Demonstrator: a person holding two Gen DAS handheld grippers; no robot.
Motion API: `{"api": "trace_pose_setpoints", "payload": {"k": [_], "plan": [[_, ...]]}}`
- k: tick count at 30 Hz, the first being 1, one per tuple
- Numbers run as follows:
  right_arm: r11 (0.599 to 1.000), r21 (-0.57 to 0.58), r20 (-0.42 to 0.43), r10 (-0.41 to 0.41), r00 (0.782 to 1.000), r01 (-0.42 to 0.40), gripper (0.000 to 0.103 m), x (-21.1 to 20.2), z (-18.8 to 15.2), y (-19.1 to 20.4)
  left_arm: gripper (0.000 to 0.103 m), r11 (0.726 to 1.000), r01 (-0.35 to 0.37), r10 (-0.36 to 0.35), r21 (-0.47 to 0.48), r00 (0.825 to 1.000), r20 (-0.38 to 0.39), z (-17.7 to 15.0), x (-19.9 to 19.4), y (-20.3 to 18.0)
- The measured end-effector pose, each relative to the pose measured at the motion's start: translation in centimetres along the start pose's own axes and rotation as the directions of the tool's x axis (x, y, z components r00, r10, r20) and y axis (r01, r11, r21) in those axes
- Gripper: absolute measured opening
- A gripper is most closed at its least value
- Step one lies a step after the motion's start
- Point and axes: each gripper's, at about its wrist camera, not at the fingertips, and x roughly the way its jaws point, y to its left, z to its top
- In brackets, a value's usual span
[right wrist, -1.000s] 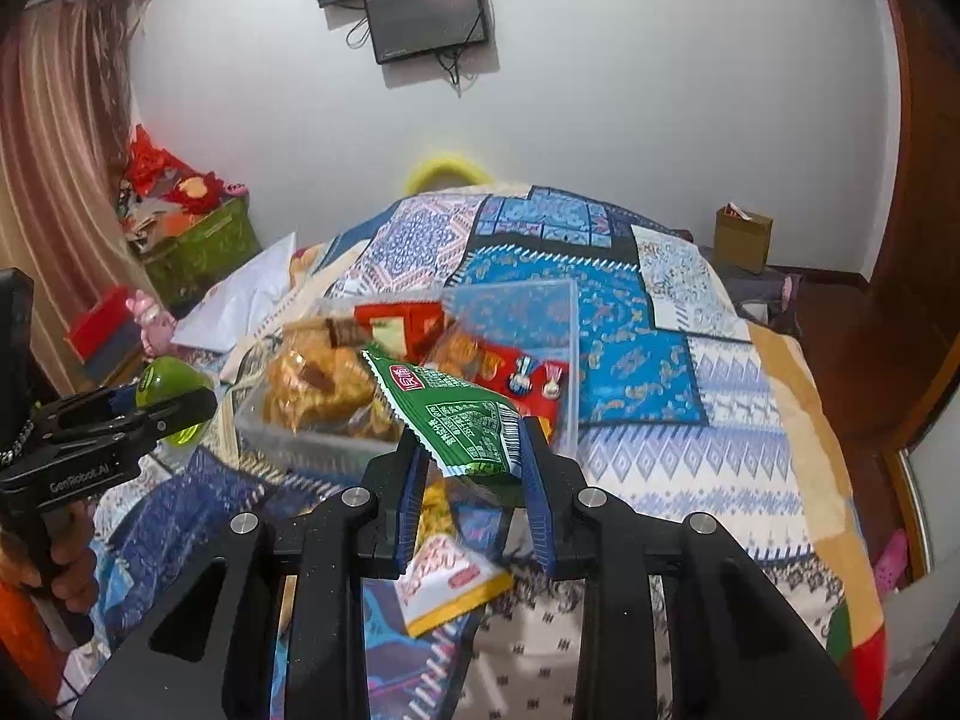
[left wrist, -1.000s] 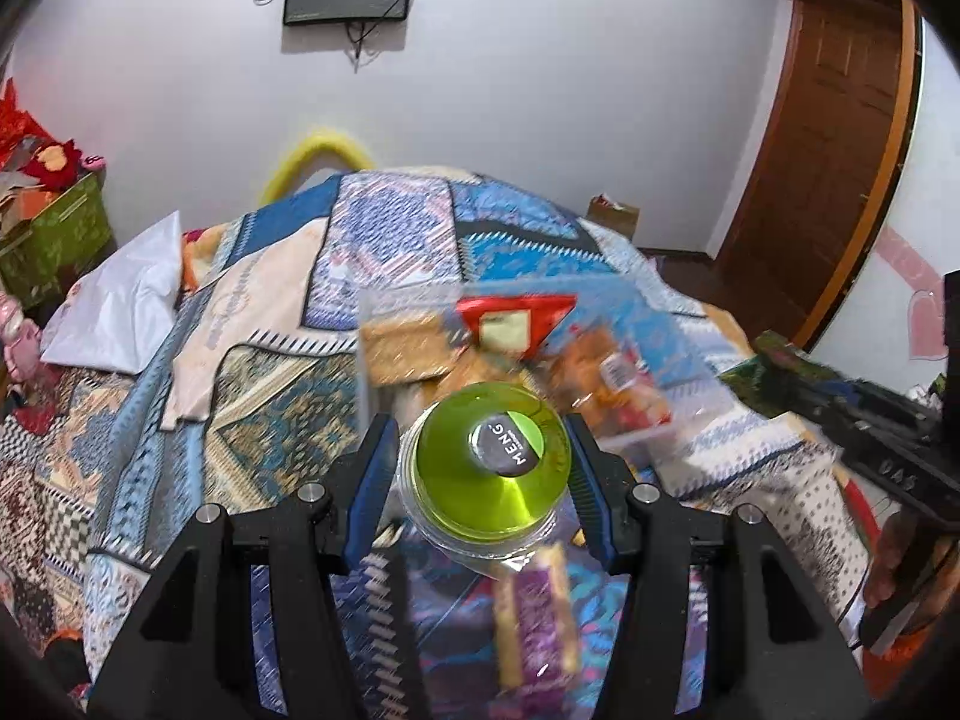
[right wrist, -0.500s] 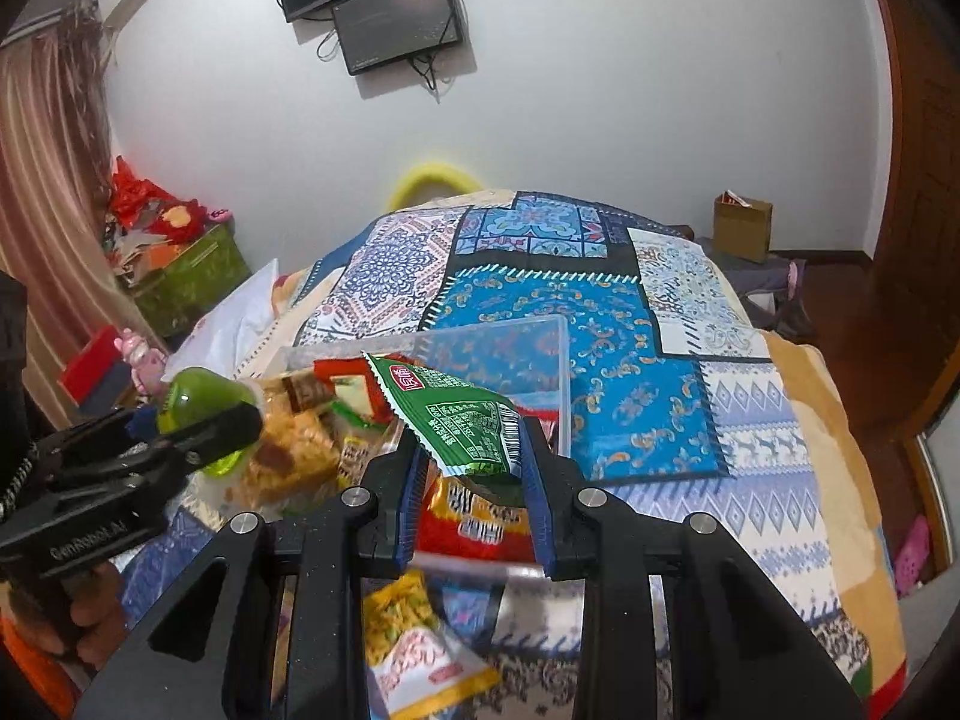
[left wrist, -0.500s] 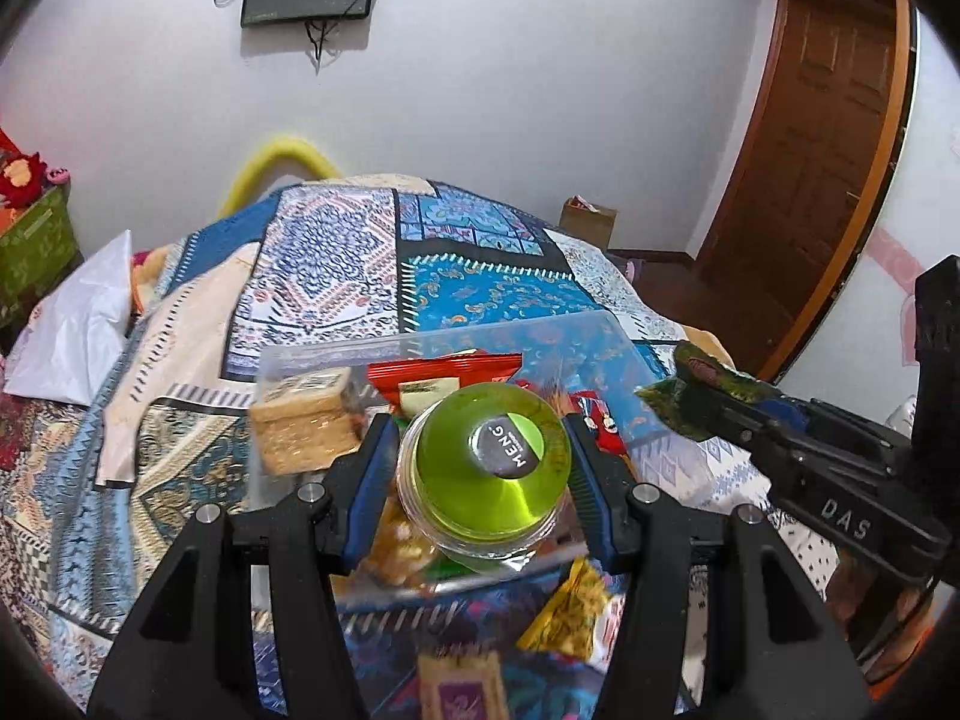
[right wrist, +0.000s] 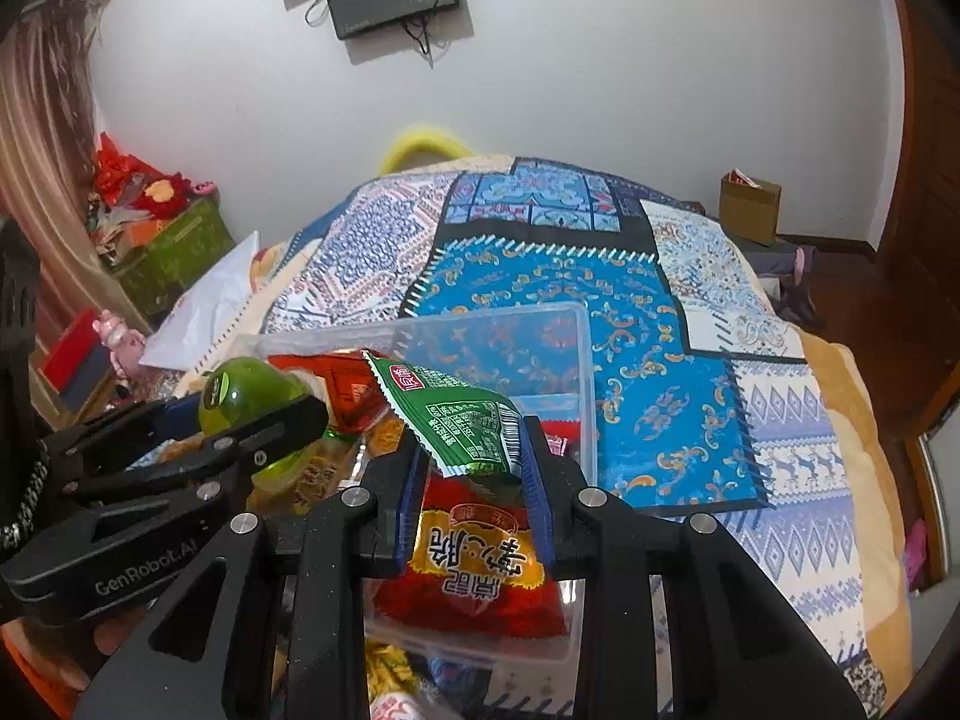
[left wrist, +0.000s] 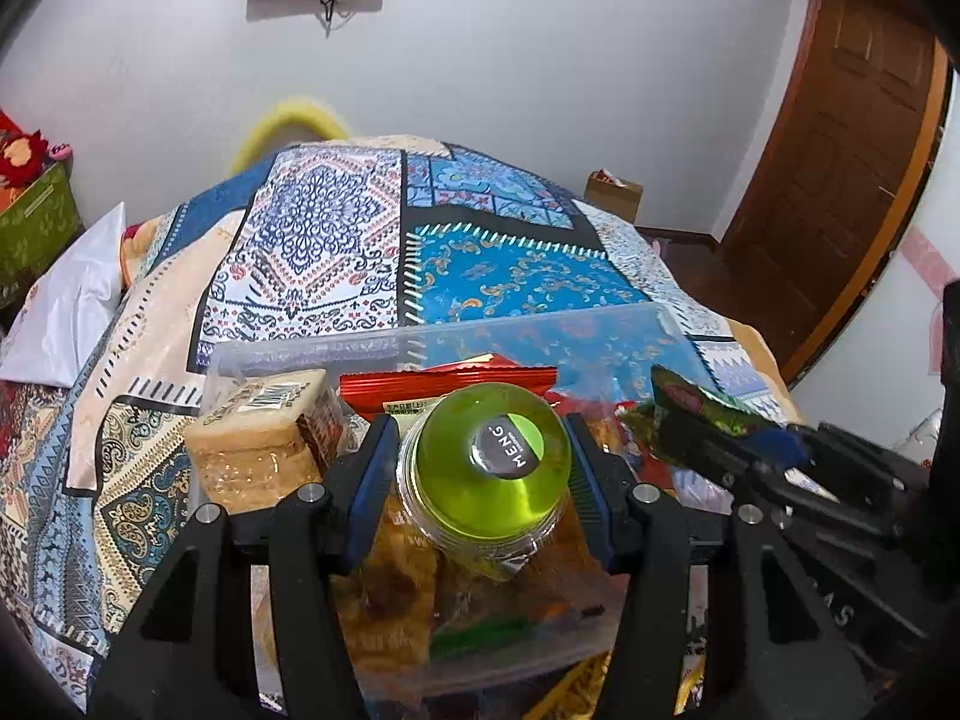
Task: Organize snacks
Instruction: 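Place the jelly cup in the box with the left tool while the right drops the green sachet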
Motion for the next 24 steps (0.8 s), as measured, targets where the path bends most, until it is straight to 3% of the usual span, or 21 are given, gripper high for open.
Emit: {"api": "trace_pose_setpoints", "payload": {"k": [4, 13, 18, 24], "plan": [[1.0, 0.011, -0.025, 0.002, 1.0, -0.001, 0.028, 0.5, -0.6, -0.1, 0.055, 1.0, -0.008, 0.007, -0.01, 0.999, -0.031, -0.3, 0.9, 0.2], [0.999, 0.038, -0.072, 0.025, 0.997, -0.022, 0.036, 0.2, -1.1, -0.4, 0.055, 1.0, -0.003, 0.003, 0.013, 1.0, -0.012, -0.3, -1.2, -0.2], [1.0, 0.0, -0.032, -0.004, 0.999, 0.004, 0.056, -1.8, -1.2, 0.2, 0.055, 1.0, 0.006, -0.006, 0.009, 1.0, 0.022, -0.2, -3.8, 0.2], [0.999, -0.042, -0.001, 0.0, 1.0, 0.0, 0.056, -4.4, -1.4, 0.8, 0.058, 1.0, 0.01, -0.01, 0.01, 0.998, 0.057, -0.9, -7.1, 1.0]]}}
